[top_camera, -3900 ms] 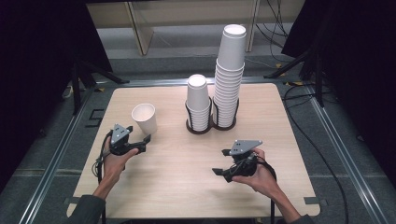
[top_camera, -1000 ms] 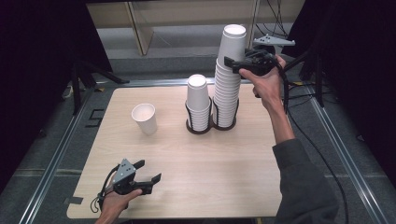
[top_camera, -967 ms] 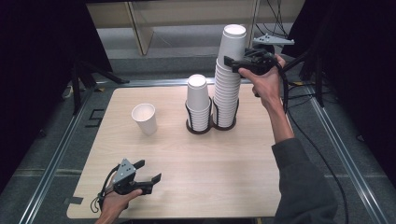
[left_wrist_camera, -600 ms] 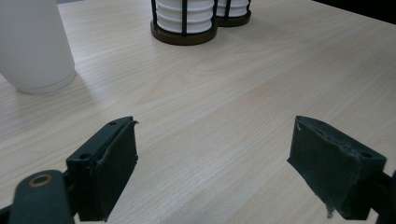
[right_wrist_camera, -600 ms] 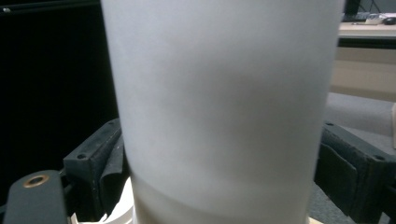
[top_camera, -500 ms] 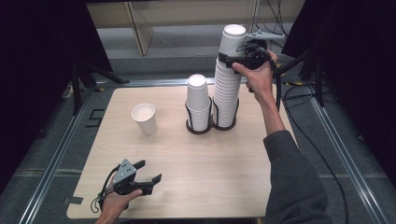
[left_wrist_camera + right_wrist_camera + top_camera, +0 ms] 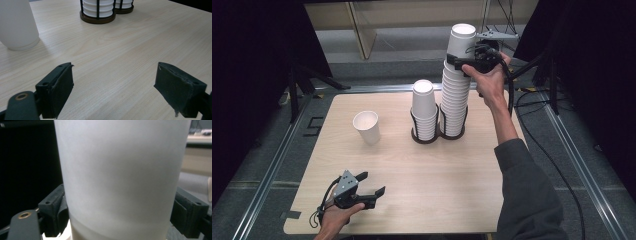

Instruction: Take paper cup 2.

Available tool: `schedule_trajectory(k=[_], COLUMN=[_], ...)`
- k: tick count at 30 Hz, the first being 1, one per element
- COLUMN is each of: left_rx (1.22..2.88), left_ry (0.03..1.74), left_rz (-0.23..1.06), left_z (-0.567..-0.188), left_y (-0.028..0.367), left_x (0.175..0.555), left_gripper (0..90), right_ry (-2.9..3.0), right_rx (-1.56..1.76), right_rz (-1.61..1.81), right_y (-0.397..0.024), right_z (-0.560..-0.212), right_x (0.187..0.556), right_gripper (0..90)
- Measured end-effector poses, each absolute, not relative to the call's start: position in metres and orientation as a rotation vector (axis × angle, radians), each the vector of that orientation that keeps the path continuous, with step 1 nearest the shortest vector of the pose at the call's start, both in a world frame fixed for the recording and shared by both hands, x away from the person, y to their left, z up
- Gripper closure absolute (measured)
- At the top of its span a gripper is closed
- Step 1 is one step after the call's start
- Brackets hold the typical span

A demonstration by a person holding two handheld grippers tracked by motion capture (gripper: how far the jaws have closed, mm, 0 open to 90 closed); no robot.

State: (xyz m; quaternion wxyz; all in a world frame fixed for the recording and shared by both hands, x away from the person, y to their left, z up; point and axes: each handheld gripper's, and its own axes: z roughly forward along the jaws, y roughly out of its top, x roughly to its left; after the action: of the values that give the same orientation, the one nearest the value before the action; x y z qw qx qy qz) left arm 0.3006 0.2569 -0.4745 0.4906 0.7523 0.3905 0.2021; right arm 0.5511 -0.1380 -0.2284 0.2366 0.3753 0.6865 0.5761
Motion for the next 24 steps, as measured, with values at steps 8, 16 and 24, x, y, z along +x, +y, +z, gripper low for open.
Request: schedule_trajectory(k=[8,16,24], left_rx=[1.807,1.827,1.832], left_ry=[0.948,0.933,0.947], left_rz=[0.486,0.484,0.49], left_z=[-0.475,-0.476,-0.474], left_y=[0.256,0.257,0.257], left_x=[0.301,0.302,0.3], left_gripper=[14.4,14.4,14.4], right_ry=[1.83,1.761,1.691], right_rx=[1.005,0.977,0.935], right_rz=[1.622,1.671,1.708], right_y=[-0.142,-0.146,-0.158], right_z=[-0.204,-0.18,-0.153], right_x=[0.544,0.538,0.524], right_gripper=[16.2,16.3,16.3])
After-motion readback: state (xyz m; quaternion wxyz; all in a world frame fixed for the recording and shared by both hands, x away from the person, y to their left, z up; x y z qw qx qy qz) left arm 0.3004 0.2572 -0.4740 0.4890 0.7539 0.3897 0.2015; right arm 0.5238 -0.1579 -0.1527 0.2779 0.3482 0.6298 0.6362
